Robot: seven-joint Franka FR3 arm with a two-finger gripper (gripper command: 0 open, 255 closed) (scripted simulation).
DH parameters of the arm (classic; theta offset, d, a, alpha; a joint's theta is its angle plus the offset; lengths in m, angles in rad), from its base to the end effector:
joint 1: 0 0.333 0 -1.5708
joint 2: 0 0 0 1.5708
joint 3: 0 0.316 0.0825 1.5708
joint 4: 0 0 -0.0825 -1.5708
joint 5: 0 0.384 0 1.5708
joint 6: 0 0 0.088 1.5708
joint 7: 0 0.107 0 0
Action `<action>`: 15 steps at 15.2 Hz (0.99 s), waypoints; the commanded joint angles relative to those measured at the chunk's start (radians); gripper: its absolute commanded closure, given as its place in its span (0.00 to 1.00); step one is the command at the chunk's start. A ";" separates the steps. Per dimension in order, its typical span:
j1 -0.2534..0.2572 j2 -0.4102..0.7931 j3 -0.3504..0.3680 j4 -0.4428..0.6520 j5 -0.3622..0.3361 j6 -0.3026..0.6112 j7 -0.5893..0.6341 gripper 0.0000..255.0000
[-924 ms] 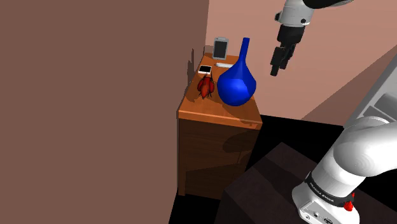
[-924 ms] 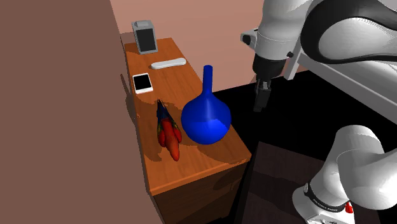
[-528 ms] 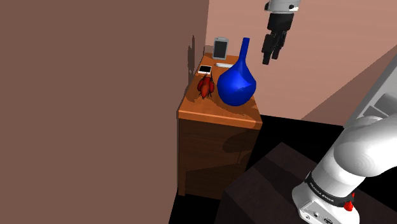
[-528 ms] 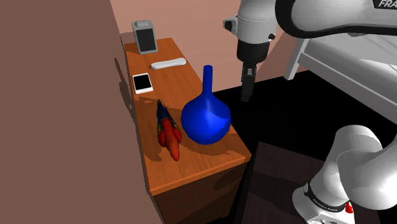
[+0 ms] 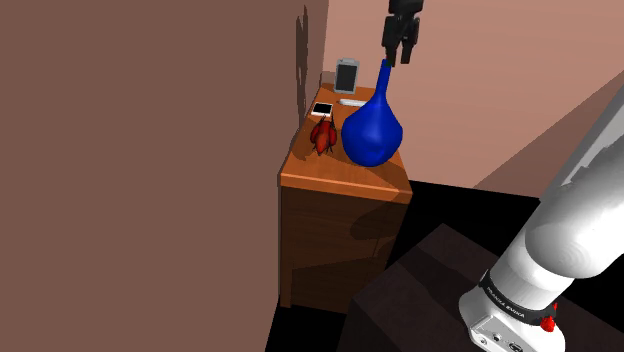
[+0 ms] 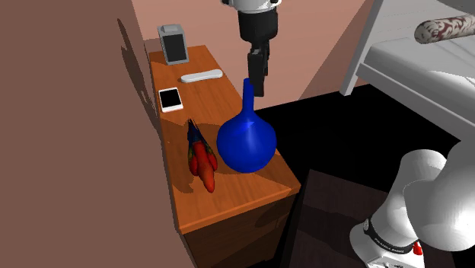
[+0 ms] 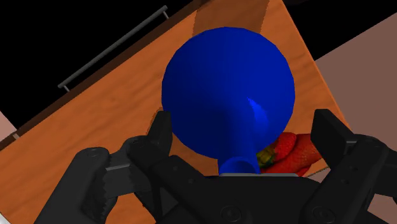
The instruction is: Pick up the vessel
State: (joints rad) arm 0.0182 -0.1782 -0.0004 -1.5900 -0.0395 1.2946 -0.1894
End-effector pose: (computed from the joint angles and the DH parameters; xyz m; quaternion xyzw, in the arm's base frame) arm 0.4662 0.0033 0.6844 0.9932 0.0990 -0.0600 0.0142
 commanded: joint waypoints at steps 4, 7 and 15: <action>0.002 0.117 0.000 0.146 0.010 -0.054 -0.007 0.00; 0.002 0.096 0.000 0.078 0.011 -0.007 -0.006 0.00; 0.001 0.080 -0.001 0.023 0.011 0.032 -0.006 1.00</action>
State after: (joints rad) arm 0.0195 -0.0983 -0.0010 -1.5655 -0.0288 1.3262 -0.1953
